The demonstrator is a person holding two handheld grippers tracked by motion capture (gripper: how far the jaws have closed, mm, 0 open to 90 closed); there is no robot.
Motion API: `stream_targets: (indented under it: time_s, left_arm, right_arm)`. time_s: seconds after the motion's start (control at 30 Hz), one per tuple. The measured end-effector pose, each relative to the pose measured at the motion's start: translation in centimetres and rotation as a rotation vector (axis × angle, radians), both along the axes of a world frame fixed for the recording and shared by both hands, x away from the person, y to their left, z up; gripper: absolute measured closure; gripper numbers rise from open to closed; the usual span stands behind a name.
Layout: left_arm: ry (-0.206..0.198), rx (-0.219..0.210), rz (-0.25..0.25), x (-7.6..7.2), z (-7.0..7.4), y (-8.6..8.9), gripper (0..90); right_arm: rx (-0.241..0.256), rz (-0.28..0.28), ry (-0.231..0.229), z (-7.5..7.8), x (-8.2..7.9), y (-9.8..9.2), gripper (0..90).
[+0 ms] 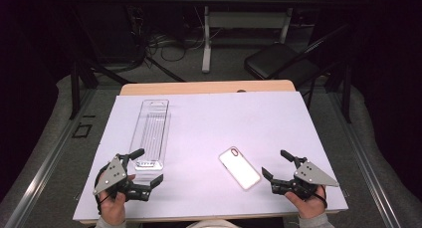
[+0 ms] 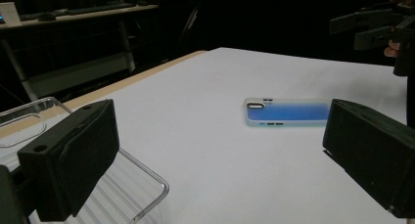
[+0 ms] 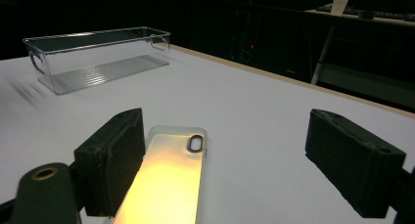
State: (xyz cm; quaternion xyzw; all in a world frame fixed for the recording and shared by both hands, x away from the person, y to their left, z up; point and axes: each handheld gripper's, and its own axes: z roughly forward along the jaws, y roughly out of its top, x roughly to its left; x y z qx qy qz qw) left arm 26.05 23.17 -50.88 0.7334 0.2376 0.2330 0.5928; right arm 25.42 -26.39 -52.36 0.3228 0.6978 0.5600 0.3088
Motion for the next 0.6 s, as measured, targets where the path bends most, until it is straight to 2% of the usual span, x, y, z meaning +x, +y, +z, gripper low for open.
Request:
stream_targets:
  time_s: [0.23, 0.37, 0.6]
  left_arm:
    - [0.001, 0.001, 0.006, -0.01, -0.09, 0.09, 0.3]
    - [0.003, 0.008, 0.005, 0.00, -0.08, 0.03, 0.3]
    - [0.006, 0.015, 0.008, -0.09, -0.16, 0.08, 0.3]
  right_arm:
    - [-0.007, -0.004, 0.000, 0.05, 0.12, 0.28, 14.2]
    - [-0.013, -0.014, 0.017, 0.07, 0.34, 0.56, 14.2]
    - [-0.020, 0.005, 0.025, 0.03, 0.59, 0.69, 14.4]
